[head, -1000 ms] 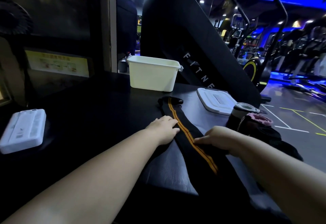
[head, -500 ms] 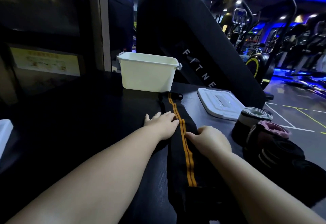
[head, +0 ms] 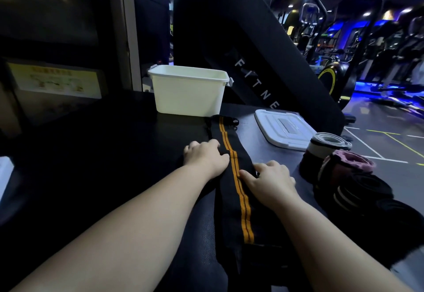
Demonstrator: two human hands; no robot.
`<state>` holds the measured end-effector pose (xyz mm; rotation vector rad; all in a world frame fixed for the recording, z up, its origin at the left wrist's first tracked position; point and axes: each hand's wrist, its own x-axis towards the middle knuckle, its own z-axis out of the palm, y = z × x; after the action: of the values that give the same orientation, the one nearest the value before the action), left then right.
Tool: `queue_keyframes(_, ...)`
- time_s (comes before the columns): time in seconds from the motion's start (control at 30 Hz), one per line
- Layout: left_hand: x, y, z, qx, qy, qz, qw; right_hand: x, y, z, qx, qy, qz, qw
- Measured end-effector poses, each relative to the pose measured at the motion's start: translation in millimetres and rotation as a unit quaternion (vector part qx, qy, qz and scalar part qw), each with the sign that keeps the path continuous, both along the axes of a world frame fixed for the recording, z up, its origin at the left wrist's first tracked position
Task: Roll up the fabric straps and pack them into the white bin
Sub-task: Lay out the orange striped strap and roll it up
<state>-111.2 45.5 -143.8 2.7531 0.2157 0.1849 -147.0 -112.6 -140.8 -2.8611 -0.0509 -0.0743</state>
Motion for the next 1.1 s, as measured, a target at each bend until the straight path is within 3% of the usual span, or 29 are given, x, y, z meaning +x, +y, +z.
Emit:
queue_keyframes(0.23, 3.6, 0.7, -2.7, 0.005, 0.075, -0.108, 0.991, 2.5, 2.3, -7.3, -0.042, 0.028, 0.040, 0.998)
queue_keyframes(0.4, 9.1, -1.7, -3.4, 0.030, 0.091, -0.111, 0.989, 8.9, 6.2, -11.6, -0.052, 0.047, 0.027, 0.997)
queue_keyframes(0.63, -9.8, 0.5, -2.0, 0.026, 0.070, -0.134, 0.988, 3.9, -2.7, -4.7, 0.000, 0.030, 0.038, 0.999)
queue_keyframes(0.87, -59.5, 14.4, 6.8, -0.013, 0.132, -0.232, 0.964, -27.8, -26.1, 26.7, 0.062, 0.108, 0.161, 0.979)
queue_keyframes(1.1, -131.1, 24.0, -5.7, -0.075, 0.055, -0.277, 0.956, -88.3, -50.6, -3.5, 0.174, -0.006, 0.220, 0.960)
